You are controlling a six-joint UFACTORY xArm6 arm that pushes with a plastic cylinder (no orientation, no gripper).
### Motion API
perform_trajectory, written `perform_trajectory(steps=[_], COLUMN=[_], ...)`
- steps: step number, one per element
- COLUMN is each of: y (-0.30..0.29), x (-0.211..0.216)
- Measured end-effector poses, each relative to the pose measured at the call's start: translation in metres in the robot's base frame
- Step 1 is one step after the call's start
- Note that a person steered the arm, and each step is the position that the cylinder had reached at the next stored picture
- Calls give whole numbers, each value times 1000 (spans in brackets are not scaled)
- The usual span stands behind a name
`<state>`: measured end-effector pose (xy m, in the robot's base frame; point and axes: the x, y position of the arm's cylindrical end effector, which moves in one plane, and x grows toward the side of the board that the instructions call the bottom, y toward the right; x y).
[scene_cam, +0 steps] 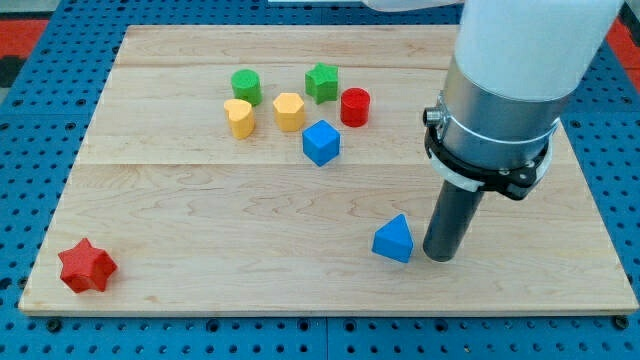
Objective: Drag the blue triangle towards left side of blue cube
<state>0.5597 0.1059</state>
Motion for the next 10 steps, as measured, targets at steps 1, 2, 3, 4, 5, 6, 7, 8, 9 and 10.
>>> perform_trajectory(steps=[1, 2, 3, 4, 5, 6, 7, 8, 9, 10], y=[-50, -92, -113, -126, -140, -162, -199, -218, -277, -309], x=[-8, -13, -23, -53, -68, -59, -98, -96, -92, -118])
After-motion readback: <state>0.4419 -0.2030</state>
